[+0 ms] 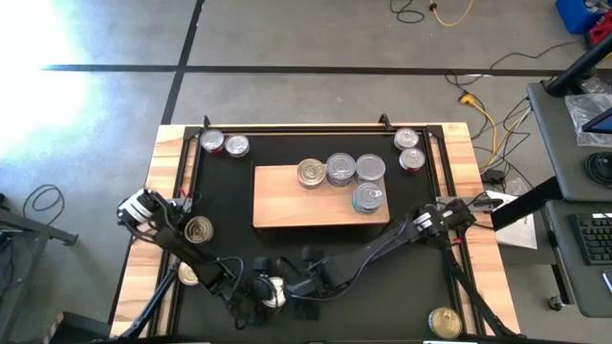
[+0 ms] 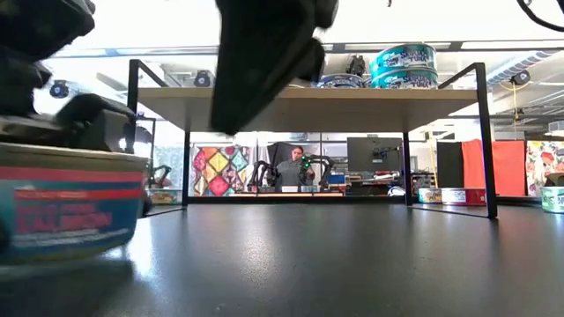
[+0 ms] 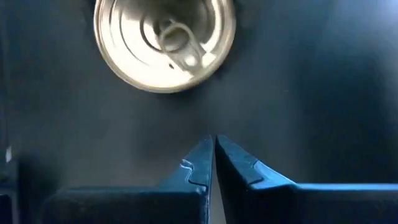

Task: Stack canned seafood by type on shelf
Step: Stack the blue pink tuna can on top of the blue pink tuna can on the shelf

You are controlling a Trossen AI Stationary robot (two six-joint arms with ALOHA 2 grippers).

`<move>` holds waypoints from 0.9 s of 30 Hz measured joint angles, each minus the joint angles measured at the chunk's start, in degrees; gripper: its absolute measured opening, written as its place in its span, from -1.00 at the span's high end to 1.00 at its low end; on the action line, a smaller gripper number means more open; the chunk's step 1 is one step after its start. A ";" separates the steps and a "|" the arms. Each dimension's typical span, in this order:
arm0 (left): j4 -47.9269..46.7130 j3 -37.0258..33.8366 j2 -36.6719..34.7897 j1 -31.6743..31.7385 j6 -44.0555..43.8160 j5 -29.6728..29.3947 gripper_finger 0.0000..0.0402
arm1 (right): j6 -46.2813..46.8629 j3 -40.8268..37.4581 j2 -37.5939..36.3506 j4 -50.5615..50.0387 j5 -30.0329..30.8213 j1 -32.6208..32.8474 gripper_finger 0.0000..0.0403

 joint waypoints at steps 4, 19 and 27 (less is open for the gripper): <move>-5.18 -0.07 -4.90 0.00 0.23 0.18 -0.85 | 1.03 0.00 -4.47 -3.18 1.78 0.00 0.94; -21.98 7.92 -24.96 4.65 12.29 -4.59 -0.85 | 3.70 0.00 -21.59 -5.25 19.71 0.61 0.94; -38.31 16.47 -27.42 21.10 27.51 3.38 -0.85 | 7.50 -0.07 -22.86 -14.91 26.45 -2.03 0.94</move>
